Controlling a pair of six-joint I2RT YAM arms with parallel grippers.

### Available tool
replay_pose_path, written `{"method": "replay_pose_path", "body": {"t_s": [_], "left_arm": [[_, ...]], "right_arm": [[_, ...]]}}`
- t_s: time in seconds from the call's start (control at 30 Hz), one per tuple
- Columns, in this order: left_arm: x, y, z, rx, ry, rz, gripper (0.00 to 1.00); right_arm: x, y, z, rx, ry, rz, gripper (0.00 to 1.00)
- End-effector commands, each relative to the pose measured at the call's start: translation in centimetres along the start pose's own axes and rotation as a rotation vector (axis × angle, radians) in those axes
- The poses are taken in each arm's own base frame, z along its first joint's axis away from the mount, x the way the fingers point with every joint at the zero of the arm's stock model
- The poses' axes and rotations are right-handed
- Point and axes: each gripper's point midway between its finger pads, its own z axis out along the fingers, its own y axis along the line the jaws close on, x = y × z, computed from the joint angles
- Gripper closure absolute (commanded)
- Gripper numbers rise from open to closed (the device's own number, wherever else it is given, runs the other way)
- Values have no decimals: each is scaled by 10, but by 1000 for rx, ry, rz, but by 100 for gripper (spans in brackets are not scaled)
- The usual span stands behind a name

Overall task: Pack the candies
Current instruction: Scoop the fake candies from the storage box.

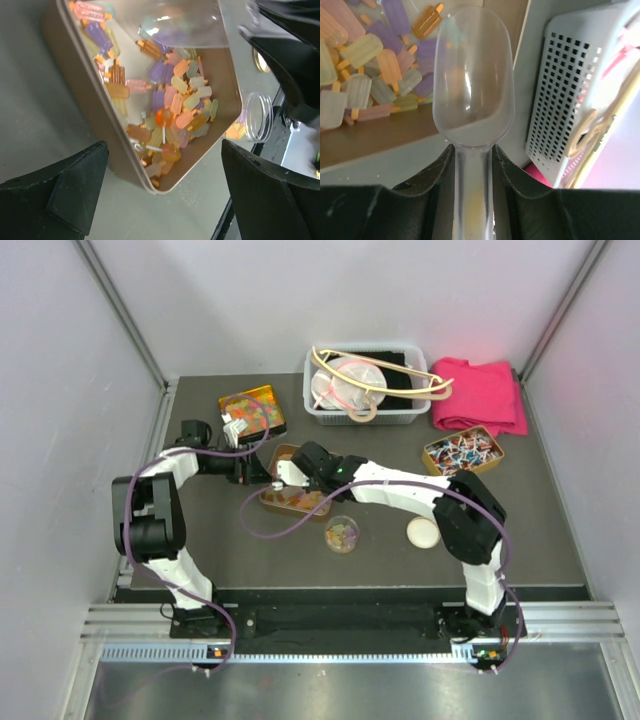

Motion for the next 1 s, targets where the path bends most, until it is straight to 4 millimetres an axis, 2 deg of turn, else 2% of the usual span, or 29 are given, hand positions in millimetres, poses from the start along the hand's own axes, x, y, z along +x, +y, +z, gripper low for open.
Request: {"method": "replay_pose_path", "body": {"t_s": [0.0,0.13,0.17,0.23,0.27,0.33,0.63,0.7,0.83,0.97], "left_arm": [[6,-10,-8,31,2,56,1],[11,-2,-5,16,13,39,8],[12,0,-4,11,12,40,15],[14,2,-4,-3,15,38,19],[16,3,-4,-6,17,37,26],[18,4,-4,-12,23,37,31],[29,7,-3,-22,56,27,35],[31,10,-2,-29,61,17,39],[37,19,5,-42,80,0,55],[36,19,11,-57,93,3,58]], "right_arm": [[-17,-23,5,58,-43,12,100],[-22,-23,14,62,-35,2,100],[-23,-25,15,66,-34,3,100],[-24,-22,20,62,-28,-5,100],[-26,-24,20,66,-32,-7,100],[-25,-23,24,66,-23,-11,100],[-35,-24,31,69,-40,-11,100],[-35,-23,33,68,-41,-10,100],[-37,-20,34,67,-48,-10,100],[-35,-24,30,107,-14,-32,100]]}}
